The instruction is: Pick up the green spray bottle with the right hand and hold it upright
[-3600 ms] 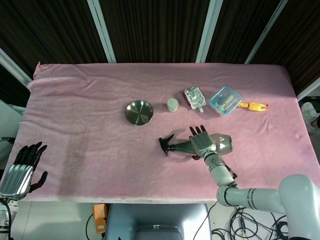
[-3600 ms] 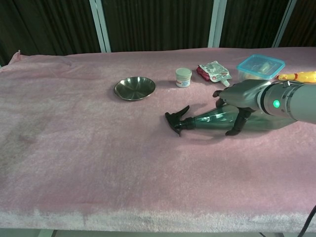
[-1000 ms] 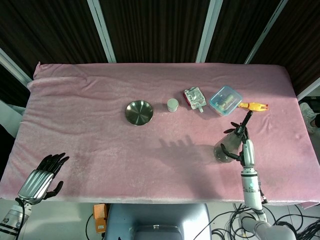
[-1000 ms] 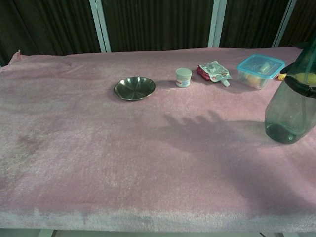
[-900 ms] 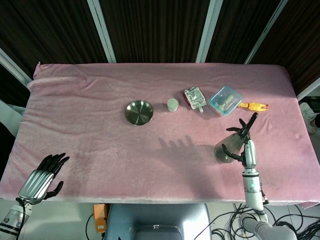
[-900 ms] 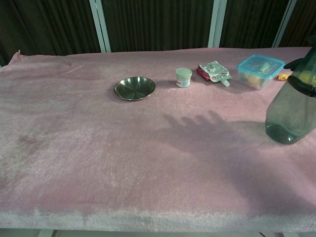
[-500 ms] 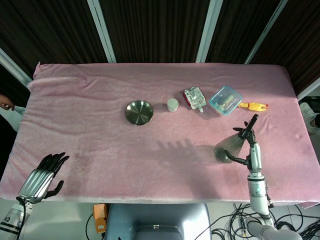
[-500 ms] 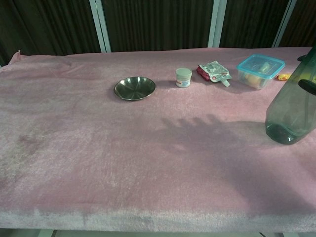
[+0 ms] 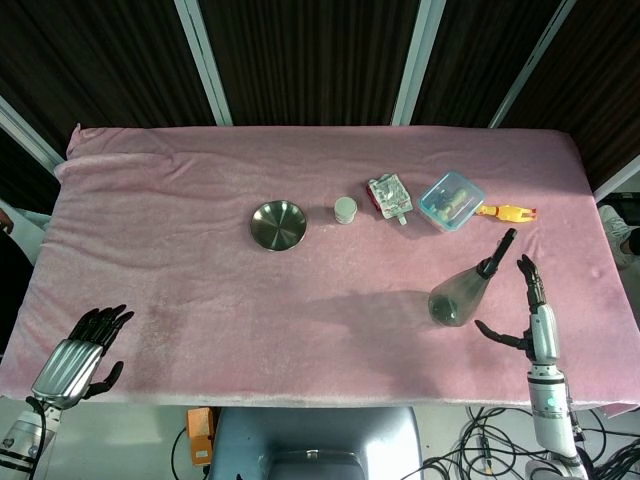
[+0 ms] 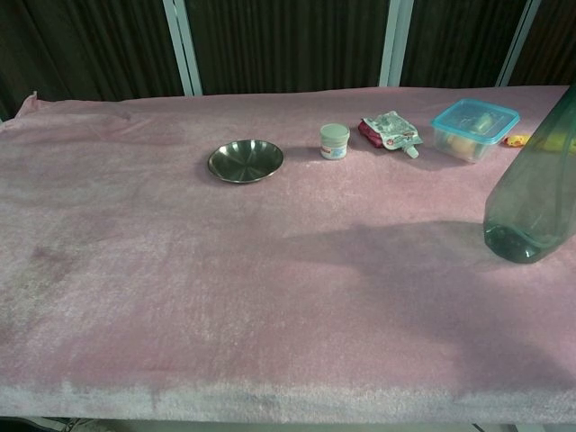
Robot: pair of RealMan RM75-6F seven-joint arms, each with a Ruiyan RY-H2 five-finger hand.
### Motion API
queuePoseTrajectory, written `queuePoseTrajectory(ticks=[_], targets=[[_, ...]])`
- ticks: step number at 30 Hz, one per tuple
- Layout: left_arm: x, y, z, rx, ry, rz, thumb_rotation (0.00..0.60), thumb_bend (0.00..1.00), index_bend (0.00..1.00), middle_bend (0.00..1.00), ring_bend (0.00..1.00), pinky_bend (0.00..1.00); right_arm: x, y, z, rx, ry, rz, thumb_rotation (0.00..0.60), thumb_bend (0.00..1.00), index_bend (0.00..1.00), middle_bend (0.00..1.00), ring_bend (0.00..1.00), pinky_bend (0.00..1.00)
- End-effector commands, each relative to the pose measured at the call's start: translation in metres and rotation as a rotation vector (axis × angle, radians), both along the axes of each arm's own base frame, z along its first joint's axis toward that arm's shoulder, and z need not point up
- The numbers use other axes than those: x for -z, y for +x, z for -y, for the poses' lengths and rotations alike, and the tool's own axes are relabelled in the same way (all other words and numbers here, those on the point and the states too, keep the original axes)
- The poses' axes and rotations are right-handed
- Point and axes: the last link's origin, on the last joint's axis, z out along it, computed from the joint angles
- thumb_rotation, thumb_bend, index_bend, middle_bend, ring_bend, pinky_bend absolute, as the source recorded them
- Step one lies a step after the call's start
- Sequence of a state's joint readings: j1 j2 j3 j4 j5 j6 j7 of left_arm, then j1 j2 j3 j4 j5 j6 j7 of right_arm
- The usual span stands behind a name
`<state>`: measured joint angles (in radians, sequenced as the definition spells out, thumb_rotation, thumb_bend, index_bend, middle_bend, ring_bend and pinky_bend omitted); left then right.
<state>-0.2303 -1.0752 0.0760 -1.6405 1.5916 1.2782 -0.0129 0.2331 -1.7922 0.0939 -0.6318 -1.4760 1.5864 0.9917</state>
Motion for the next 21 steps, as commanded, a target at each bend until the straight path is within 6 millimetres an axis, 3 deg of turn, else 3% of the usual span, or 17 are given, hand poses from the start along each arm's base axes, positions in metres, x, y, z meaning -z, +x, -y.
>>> queuePoseTrajectory(ticks=[1,4,6,8,11,21], targets=[[-0.002,-0.001,0.002,0.001,0.014,-0.002,0.600,0.47,0.00,0.02,0.00,0.06,-0.043,-0.025,-0.049,0.142,0.099,-0.375,0.600,0.14,0.00,0.04,0.00,0.00],[-0.004,0.000,0.002,0.017,0.040,-0.006,0.600,0.47,0.01,0.02,0.00,0.05,-0.073,-0.032,-0.075,0.266,0.279,-0.711,0.600,0.14,0.00,0.04,0.00,0.00],[-0.003,0.000,0.000,0.033,0.060,-0.011,0.600,0.47,0.02,0.01,0.00,0.05,-0.089,-0.016,-0.084,0.332,0.323,-0.853,0.600,0.14,0.00,0.04,0.00,0.00],[-0.002,0.000,-0.001,0.046,0.085,-0.014,0.600,0.47,0.01,0.00,0.00,0.05,-0.093,0.004,-0.086,0.347,0.278,-0.863,0.600,0.14,0.01,0.04,0.00,0.00],[-0.002,0.000,0.000,0.070,0.125,-0.026,0.600,0.46,0.00,0.00,0.00,0.03,-0.096,0.016,-0.090,0.330,0.224,-0.880,0.600,0.14,0.02,0.04,0.00,0.00],[-0.005,-0.005,0.001,0.044,0.175,-0.051,0.600,0.45,0.00,0.00,0.00,0.03,-0.091,0.020,-0.090,0.290,0.242,-0.842,0.600,0.14,0.00,0.04,0.00,0.00]])
